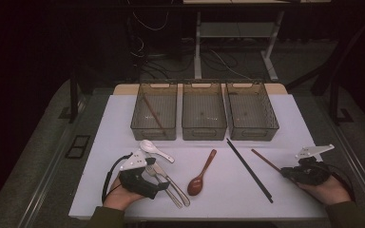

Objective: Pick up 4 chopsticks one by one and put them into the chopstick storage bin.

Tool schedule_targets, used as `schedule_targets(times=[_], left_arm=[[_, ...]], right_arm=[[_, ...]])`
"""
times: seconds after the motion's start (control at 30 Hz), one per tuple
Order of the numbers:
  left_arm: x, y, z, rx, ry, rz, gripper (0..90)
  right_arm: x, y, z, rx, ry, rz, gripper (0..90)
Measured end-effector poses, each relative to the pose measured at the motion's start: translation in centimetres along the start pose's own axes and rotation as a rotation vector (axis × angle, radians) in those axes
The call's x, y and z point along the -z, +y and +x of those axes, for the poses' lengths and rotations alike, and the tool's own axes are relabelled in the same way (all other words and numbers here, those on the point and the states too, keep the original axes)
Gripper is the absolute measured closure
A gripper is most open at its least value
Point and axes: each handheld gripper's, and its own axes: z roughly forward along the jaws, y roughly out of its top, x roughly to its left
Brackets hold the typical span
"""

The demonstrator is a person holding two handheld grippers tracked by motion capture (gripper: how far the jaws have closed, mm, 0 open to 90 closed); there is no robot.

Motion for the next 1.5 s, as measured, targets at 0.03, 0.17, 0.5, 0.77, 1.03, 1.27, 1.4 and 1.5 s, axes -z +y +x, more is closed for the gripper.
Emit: schedule_targets(times=[0.03,0.17,0.5,0.77,1.03,1.27,1.4,1.5], left_arm=[[0.0,0.0,0.0,0.000,0.000,0.000,0.0],[0.0,0.0,0.0,-0.001,0.000,0.002,0.0],[0.0,0.0,0.0,-0.001,-0.001,0.004,0.0],[0.0,0.0,0.0,-0.002,-0.002,0.005,0.0],[0.0,0.0,0.0,-0.004,-0.001,0.006,0.0],[-0.1,0.0,-0.1,-0.001,-0.001,0.007,0.0],[-0.1,0.0,-0.1,-0.003,0.000,0.007,0.0],[-0.1,0.0,-0.1,-0.005,-0.002,0.008,0.0]], right_arm=[[0.0,0.0,0.0,0.000,-0.001,0.001,84.2],[0.3,0.1,-0.1,-0.003,0.000,-0.012,84.2],[1.1,0.3,-0.4,-0.001,0.019,-0.062,84.2],[1.4,0.6,-0.2,0.005,0.030,-0.086,84.2],[1.9,1.4,0.1,0.015,0.047,-0.123,84.2],[1.8,2.5,0.6,0.033,0.068,-0.144,84.2],[1.6,3.3,1.1,0.045,0.075,-0.153,84.2],[1.4,3.8,1.3,0.054,0.081,-0.152,84.2]])
